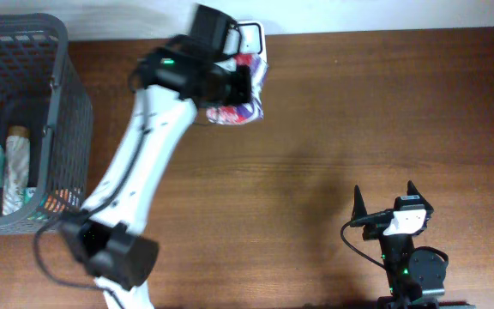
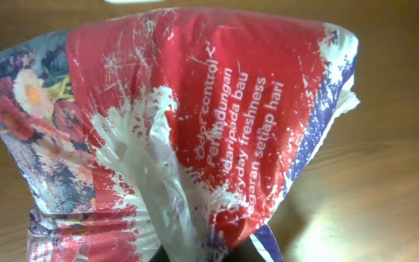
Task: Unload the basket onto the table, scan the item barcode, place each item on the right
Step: 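Carry the red-purple pack to the table center and release it, then reach the left gripper into the basket and grasp the white tube, then place the white tube on the table left of the pack, then reach the left gripper into the basket and grasp the mint-green packet, then place the mint-green packet on the table left of the tube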
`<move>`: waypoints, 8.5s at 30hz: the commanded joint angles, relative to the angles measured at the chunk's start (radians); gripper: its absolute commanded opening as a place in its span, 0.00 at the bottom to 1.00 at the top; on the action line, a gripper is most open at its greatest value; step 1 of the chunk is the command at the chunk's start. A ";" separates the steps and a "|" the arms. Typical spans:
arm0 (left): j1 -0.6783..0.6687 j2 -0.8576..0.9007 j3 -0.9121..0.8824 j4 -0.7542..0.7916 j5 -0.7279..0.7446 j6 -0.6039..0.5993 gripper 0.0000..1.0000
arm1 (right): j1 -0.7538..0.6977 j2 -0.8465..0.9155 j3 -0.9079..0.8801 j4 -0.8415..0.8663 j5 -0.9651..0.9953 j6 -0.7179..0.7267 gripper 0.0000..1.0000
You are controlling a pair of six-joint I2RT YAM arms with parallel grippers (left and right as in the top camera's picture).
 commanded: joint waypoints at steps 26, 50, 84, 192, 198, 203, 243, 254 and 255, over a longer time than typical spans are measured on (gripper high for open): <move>0.737 0.219 1.020 -0.554 -0.359 0.160 0.85 | -0.005 -0.007 -0.007 -0.004 -0.001 0.007 0.99; 0.994 0.225 -0.240 0.196 -0.459 0.660 0.78 | -0.005 -0.007 -0.007 -0.004 -0.001 0.007 0.99; 0.957 -0.486 -0.220 0.504 0.271 -0.031 0.00 | -0.005 -0.007 -0.007 -0.004 -0.001 0.007 0.99; 1.051 0.069 -0.601 0.371 -0.617 0.512 0.47 | -0.005 -0.007 -0.007 -0.004 -0.001 0.007 0.99; 1.051 0.069 -0.601 0.409 -0.518 0.512 0.54 | -0.005 -0.007 -0.007 -0.005 -0.001 0.007 0.99; 1.051 0.071 -0.602 0.430 -0.528 0.513 0.52 | -0.005 -0.007 -0.007 -0.004 -0.001 0.007 0.99; 0.413 -0.637 -0.467 0.589 0.253 -0.096 0.00 | -0.005 -0.007 -0.007 -0.005 -0.001 0.007 0.99; 0.181 -0.417 -0.467 0.489 -0.097 0.083 0.25 | -0.005 -0.007 -0.007 -0.004 -0.001 0.007 0.99; 0.189 -0.423 -0.462 0.489 -0.149 0.093 0.27 | -0.005 -0.007 -0.007 -0.004 -0.001 0.007 0.99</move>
